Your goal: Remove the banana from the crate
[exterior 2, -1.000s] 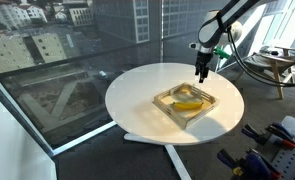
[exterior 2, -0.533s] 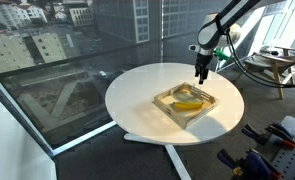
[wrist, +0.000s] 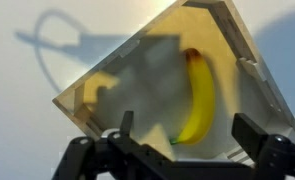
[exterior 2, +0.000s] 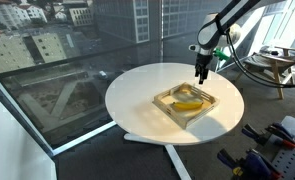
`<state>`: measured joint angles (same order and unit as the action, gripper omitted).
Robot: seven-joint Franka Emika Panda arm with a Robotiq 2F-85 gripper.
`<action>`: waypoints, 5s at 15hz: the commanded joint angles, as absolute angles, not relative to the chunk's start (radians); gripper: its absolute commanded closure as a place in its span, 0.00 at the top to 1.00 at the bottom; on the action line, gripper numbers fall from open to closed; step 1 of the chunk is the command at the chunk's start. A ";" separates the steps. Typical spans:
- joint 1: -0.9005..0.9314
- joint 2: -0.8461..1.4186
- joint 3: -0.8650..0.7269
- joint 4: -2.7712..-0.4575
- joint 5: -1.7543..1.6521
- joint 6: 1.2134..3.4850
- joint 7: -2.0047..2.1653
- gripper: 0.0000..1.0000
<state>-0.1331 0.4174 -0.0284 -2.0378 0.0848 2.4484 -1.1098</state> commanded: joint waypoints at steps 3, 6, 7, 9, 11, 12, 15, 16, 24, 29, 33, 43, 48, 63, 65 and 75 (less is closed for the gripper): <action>-0.151 0.427 -0.003 -2.033 0.065 2.449 -1.090 1.00; -0.145 0.445 0.006 -2.021 0.061 2.451 -1.085 1.00; -0.144 0.450 0.009 -2.019 0.060 2.453 -1.082 1.00; -0.139 0.465 0.015 -2.013 0.053 2.463 -1.083 1.00; -0.135 0.477 0.019 -2.009 0.042 2.473 -1.082 1.00; -0.132 0.484 0.021 -2.007 0.033 2.486 -1.079 1.00; -0.130 0.504 0.027 -2.004 0.008 2.525 -1.077 1.00; -0.130 0.511 0.029 -2.002 0.002 2.537 -1.075 1.00; -0.130 0.550 0.037 -1.991 -0.027 2.554 -1.061 1.00; -0.127 0.559 0.043 -1.993 -0.030 2.550 -1.059 1.00; -0.117 0.568 0.041 -1.994 -0.050 2.555 -1.049 1.00; -0.105 0.579 0.045 -2.009 -0.076 2.556 -1.031 1.00; -0.105 0.587 0.045 -2.017 -0.083 2.565 -1.031 1.00; -0.109 0.630 0.050 -2.015 -0.103 2.588 -1.038 1.00; -0.116 0.634 0.060 -2.011 -0.093 2.592 -1.045 1.00; -0.133 0.656 0.087 -1.997 -0.083 2.630 -1.054 1.00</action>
<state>-0.1096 0.6418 0.0679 -2.0142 -0.0737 2.6141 -1.0630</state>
